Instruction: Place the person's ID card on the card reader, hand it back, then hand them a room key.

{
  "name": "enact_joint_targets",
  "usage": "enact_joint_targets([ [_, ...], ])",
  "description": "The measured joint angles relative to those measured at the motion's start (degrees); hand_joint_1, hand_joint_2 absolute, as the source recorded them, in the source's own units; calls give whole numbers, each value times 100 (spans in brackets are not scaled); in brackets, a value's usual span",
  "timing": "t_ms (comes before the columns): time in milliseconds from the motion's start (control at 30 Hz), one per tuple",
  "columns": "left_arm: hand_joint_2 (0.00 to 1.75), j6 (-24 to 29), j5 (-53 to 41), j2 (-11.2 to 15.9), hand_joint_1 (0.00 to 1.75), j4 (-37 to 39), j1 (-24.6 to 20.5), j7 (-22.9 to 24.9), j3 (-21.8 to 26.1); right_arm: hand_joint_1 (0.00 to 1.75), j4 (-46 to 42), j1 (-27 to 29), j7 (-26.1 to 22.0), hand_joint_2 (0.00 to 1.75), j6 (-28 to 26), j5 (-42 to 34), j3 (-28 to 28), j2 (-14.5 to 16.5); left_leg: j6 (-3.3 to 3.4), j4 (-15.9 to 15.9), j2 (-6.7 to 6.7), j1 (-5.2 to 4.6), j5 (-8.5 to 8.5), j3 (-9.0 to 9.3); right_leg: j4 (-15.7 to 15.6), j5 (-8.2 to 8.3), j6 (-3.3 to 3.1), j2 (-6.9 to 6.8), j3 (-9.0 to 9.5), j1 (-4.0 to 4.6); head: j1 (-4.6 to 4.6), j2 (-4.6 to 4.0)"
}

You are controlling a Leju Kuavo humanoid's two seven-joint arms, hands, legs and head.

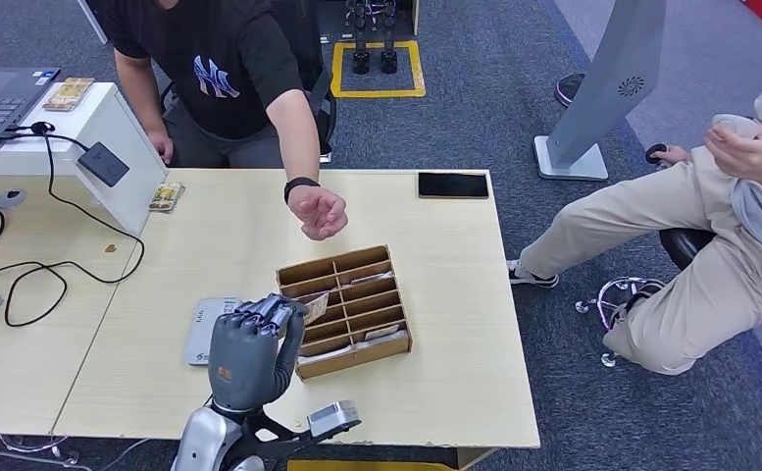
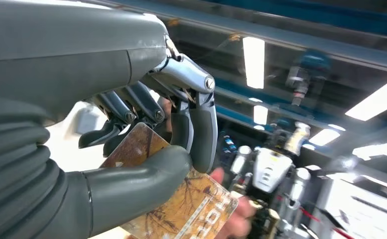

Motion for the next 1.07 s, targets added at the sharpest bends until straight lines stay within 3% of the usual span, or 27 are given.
enact_joint_targets([
  [233,175,2,1707,-516,175,55,5,-780,634,0,3,-3,56,175,0,-3,0,0,0,0,-1,1,0,0,0,0,0,-2,-2,0,1,0],
  [367,175,9,3298,-589,175,265,-283,-608,745,0,5,-12,120,175,0,3,0,0,0,0,-6,1,1,-1,0,0,0,-8,0,0,2,0],
  [500,175,17,4214,-579,175,528,-557,-362,768,0,4,-16,187,175,0,34,0,0,0,0,-7,1,2,0,1,1,0,-7,1,0,1,0],
  [767,175,27,4374,-576,171,1032,-999,-80,1024,0,40,-52,57,175,0,138,0,0,0,0,-8,0,2,-2,1,0,0,-7,1,0,1,0],
  [900,175,30,4254,-576,2,1182,-1148,32,1169,0,76,-69,39,175,0,209,0,0,0,0,-7,0,2,-2,1,0,0,-6,0,0,1,0],
  [1067,175,31,4447,-607,0,1281,-1238,-125,1326,0,98,-77,40,175,0,224,0,-1,0,0,-8,1,2,-2,1,0,0,-7,0,0,1,0],
])
